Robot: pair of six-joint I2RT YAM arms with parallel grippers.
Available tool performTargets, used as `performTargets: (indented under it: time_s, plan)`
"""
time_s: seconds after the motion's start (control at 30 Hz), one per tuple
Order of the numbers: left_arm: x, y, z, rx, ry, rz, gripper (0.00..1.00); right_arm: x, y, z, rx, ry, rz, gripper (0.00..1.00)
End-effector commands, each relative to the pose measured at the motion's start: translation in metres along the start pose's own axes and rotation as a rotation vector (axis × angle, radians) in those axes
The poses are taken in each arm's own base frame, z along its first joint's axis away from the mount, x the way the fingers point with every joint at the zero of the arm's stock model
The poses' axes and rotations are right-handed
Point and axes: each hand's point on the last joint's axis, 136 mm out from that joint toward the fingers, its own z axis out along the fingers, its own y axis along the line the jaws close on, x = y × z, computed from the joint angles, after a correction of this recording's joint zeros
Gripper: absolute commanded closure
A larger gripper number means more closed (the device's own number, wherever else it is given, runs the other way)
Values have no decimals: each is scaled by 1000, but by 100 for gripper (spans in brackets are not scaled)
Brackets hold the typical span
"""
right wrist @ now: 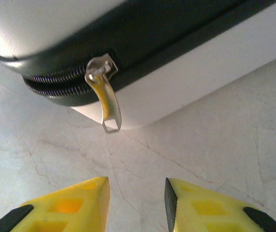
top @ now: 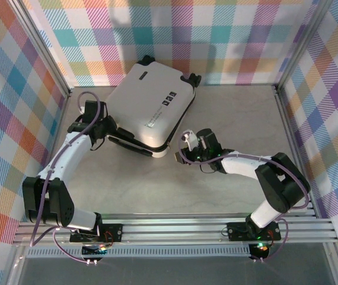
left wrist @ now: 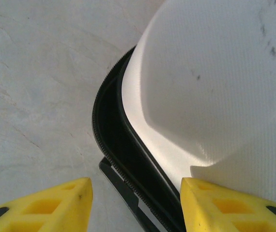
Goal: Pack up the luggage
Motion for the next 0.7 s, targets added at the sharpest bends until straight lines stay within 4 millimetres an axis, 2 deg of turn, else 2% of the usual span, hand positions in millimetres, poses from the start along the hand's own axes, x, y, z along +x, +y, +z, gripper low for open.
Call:
performTargets:
  time_s: [0.0,0.27,0.43,0.67]
  plan:
    - [14,-6,-1,22,34,10,49,-28,6,4,-17,-128,-91,64]
    - [10,-5,-4,13,26,20,49,-38,16,20,-77,-133,-139,63]
    - [7,-5,-7,7,18,31,49,-37,26,22,-116,-132,-169,63]
    - [6,-5,-8,7,16,34,49,-37,30,27,-132,-119,-186,62]
